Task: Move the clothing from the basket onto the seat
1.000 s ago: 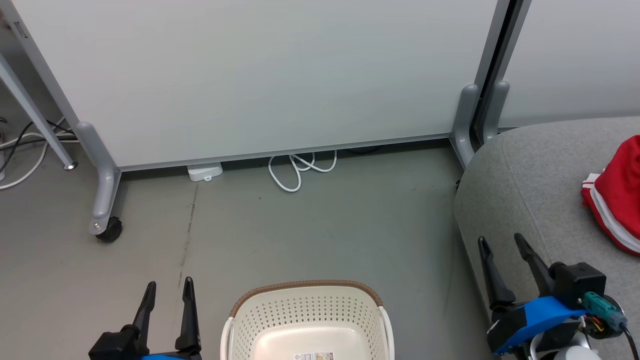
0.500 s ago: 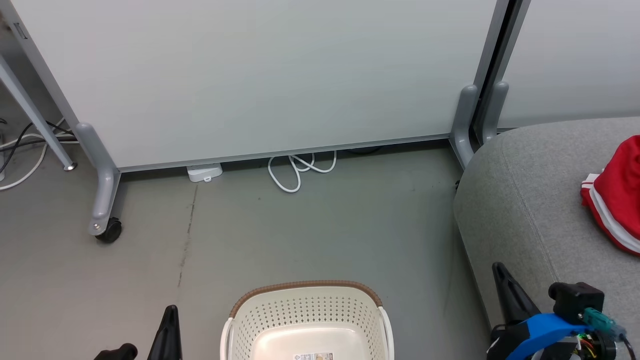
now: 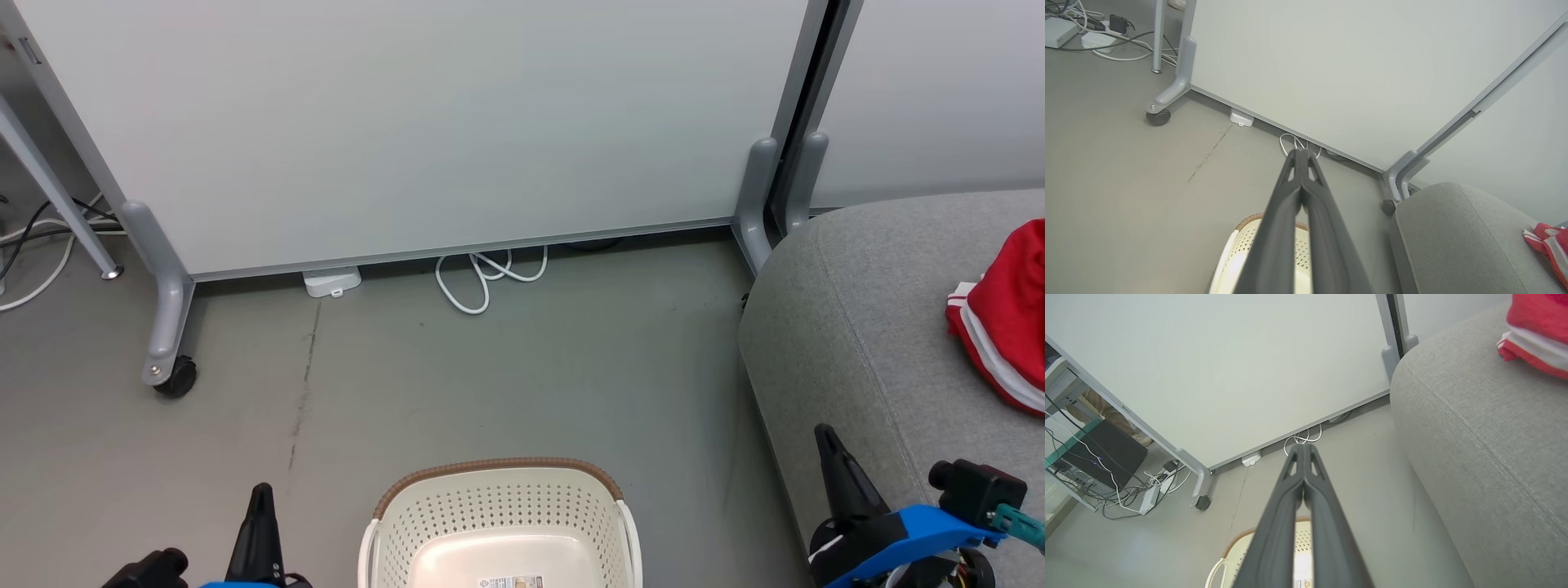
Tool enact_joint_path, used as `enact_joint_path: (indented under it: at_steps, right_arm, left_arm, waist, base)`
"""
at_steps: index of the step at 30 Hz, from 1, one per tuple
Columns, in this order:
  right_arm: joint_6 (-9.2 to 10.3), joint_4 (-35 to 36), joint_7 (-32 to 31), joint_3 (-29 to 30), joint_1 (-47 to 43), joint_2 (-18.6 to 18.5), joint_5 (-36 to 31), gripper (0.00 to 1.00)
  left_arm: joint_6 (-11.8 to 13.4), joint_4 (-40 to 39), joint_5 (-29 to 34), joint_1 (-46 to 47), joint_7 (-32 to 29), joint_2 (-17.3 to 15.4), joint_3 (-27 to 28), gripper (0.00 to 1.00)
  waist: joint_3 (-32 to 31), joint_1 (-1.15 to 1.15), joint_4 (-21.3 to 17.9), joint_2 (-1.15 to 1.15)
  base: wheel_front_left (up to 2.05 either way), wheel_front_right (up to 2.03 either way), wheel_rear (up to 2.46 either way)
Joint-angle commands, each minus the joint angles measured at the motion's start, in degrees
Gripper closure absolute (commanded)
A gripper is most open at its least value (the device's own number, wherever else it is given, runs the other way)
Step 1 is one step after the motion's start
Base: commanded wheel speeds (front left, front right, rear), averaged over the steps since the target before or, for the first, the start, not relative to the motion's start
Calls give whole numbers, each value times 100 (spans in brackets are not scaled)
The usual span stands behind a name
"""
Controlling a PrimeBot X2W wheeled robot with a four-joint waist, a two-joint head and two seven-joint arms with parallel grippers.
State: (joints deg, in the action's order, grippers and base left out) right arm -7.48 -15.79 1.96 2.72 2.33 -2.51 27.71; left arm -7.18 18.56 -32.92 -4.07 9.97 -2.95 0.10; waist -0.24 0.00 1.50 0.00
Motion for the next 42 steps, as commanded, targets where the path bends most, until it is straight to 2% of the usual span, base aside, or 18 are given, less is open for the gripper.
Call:
enact_joint_path:
  at_steps: [1,20,42]
  right_arm:
    - [-1,107,-45,33,164,-22,302,100]
    - [-1,137,-258,125,241,-30,1930,100]
    - [-2,160,-460,215,307,-38,3461,100]
  left_arm:
    - [-9,-114,-272,225,-71,-25,62,100]
    - [-18,-214,-1787,453,-477,-33,205,100]
    - [-28,-303,-3198,659,-864,-34,344,100]
  waist:
    - [1,0,-3,0]
    - [8,0,-30,0]
    - [17,0,-61,0]
  base:
    - [0,0,0]
    - [0,0,0]
    - [0,0,0]
